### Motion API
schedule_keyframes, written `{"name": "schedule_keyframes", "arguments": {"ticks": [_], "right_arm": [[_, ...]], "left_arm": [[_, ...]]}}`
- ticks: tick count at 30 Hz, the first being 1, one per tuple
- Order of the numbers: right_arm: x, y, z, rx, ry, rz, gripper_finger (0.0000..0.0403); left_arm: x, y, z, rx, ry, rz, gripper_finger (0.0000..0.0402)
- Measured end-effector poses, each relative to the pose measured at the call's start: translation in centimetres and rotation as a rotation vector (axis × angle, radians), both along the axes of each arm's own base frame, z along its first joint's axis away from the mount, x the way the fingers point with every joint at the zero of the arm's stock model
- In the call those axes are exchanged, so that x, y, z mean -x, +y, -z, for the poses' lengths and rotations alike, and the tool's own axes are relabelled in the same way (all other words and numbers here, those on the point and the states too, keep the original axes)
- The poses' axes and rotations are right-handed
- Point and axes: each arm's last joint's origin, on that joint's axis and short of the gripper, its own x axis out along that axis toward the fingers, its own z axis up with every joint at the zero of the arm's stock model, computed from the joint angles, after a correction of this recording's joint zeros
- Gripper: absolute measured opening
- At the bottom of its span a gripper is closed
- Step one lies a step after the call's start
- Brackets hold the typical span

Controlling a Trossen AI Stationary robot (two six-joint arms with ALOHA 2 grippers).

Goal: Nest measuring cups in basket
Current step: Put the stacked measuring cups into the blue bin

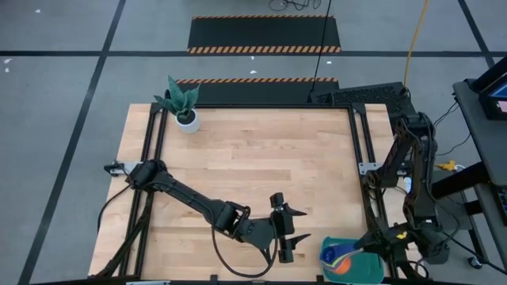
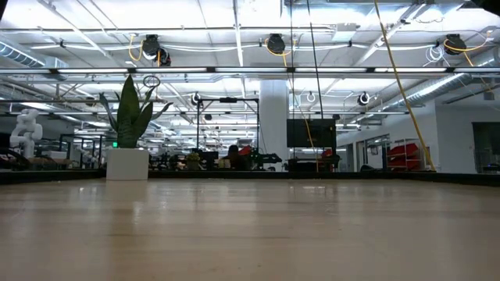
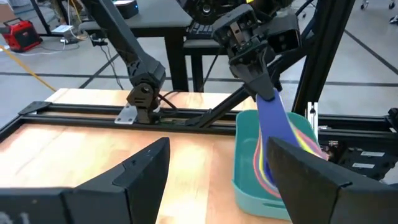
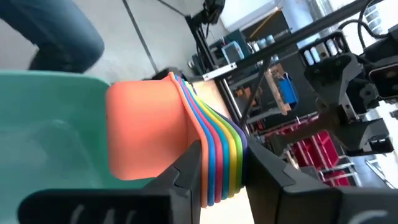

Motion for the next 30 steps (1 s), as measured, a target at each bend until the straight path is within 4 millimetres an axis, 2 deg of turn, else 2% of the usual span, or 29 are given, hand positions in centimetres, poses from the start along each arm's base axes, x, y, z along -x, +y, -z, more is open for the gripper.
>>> {"name": "schedule_keyframes", "arguments": {"ticks": [11,30], "right_arm": [[-2.3,0.2,1.8,0.185,-0.013,0.099,0.0075],[-8.3,-1.7,1.9,0.296,0.031,0.316,0.0075]], "left_arm": [[0.0,0.0,0.0,-0.002,0.002,0.0,0.0266],[0.1,0.1,0.3,-0.023,0.031,-0.023,0.0267]]}}
